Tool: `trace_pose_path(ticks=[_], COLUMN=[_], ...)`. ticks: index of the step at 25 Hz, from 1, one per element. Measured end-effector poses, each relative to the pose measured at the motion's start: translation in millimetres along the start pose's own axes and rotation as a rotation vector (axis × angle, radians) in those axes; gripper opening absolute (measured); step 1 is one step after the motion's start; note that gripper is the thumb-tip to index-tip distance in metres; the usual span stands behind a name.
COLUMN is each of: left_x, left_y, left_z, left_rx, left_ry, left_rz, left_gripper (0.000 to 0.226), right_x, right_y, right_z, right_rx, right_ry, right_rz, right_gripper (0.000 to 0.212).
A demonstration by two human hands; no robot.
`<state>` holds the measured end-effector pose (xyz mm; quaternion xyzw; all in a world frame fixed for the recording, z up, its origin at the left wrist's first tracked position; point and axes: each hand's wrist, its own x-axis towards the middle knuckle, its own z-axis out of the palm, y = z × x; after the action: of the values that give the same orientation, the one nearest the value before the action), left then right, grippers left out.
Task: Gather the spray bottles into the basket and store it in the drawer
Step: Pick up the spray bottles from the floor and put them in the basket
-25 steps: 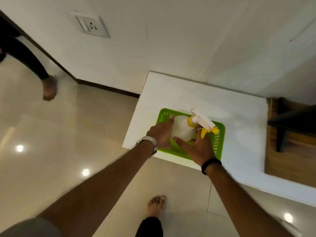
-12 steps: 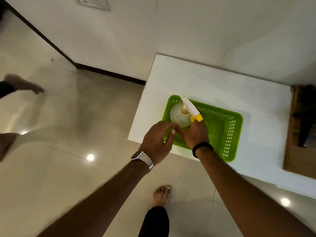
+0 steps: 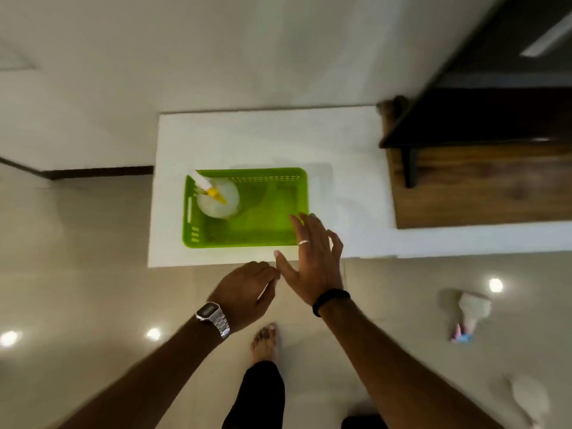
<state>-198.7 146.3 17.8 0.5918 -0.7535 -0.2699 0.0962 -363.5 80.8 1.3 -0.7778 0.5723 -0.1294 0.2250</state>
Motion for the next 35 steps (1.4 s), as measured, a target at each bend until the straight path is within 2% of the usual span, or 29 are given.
trace_pose_path(ticks=[3, 5, 8, 11, 16, 19, 23, 31, 35], left_x=[7.6, 8.9, 19.9, 40.8, 92.7, 120.1, 143.5, 183.1, 215.4], left_y=[48.3, 79.0, 155.9, 248.1, 399.5, 475.1, 537.4, 572.9, 594.0], left_z=[55.7, 95.4, 165.3, 240.9, 381.5, 469.4, 574.1, 725.8, 790.0], left_rx=[0.165, 0.27, 0.327, 0.346, 0.385, 0.408, 0.46, 0.544, 0.538], left_ry=[-0.317, -0.448, -0.613, -0.73, -0.809, -0.862, -0.916, -0.94, -0.892], left_rz=[0.039, 0.004, -0.04, 0.054, 0.266, 0.378, 0.493, 0.604, 0.762], left_gripper=[0.046, 0.058, 0.07, 0.074, 0.074, 0.074, 0.074, 0.075, 0.068], right_x=[-74.4, -132.8, -241.6, -350.1, -488.8, -534.4, -549.4, -528.7, -511.4], right_y=[70.9, 126.0, 233.4, 338.0, 483.3, 559.3, 637.1, 740.9, 781.4], right_z=[-25.2, -35.7, -54.5, -69.8, -82.7, -76.0, -51.0, 21.6, 46.0], right_rx=[0.014, 0.004, -0.03, -0.034, 0.029, 0.126, 0.298, 0.848, 1.249], right_ry=[-0.033, -0.122, -0.293, -0.426, -0.408, -0.308, -0.1, 0.287, 0.637], right_rz=[0.053, 0.125, 0.333, 0.576, 0.973, 1.175, 1.38, 1.792, 1.941], right_gripper=[0.067, 0.066, 0.071, 0.076, 0.071, 0.074, 0.069, 0.067, 0.069])
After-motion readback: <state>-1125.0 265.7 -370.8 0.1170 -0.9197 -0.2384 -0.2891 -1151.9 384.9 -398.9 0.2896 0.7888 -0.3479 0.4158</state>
